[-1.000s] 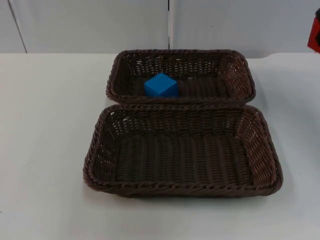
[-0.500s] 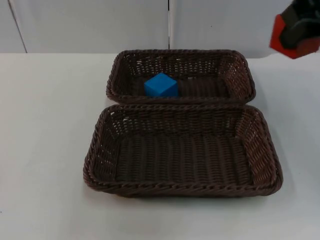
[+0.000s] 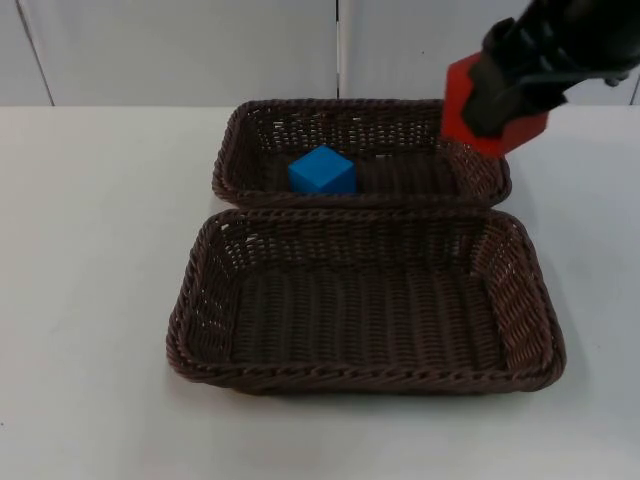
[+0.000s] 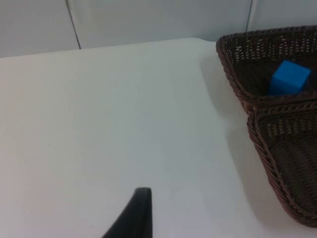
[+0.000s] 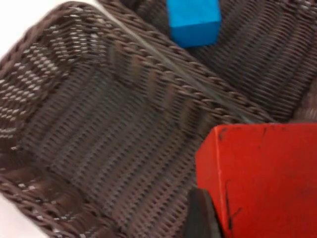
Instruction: Pick up one cube with the left hand and place it into the upper basket. Pick up one cube with the right hand and place it into the lower basket.
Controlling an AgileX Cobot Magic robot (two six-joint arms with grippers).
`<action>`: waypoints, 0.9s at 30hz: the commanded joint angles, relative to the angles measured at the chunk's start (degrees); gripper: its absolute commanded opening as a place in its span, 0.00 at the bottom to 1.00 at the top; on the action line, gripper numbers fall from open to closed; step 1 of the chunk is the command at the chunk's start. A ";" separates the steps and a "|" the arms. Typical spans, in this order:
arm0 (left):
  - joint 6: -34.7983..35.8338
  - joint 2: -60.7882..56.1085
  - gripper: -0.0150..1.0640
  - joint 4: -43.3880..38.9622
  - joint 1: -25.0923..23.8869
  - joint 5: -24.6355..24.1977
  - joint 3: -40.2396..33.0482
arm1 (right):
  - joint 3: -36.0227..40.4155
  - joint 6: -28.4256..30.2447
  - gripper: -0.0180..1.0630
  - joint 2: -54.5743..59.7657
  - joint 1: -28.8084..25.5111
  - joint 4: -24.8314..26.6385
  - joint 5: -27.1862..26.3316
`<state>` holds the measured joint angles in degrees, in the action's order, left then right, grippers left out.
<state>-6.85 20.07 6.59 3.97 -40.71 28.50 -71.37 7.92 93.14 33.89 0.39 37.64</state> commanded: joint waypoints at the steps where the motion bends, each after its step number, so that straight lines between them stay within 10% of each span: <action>1: 0.27 -0.23 0.95 -0.02 -0.14 0.51 -0.25 | -0.10 0.57 0.02 -0.81 1.23 -0.05 -0.16; 27: 0.27 -0.23 0.95 -0.14 -0.14 0.51 -0.25 | -0.10 0.57 0.02 -0.70 7.48 0.20 -3.05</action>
<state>-6.85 20.07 6.59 3.97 -40.71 28.50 -71.37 7.92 93.12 41.05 0.51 36.30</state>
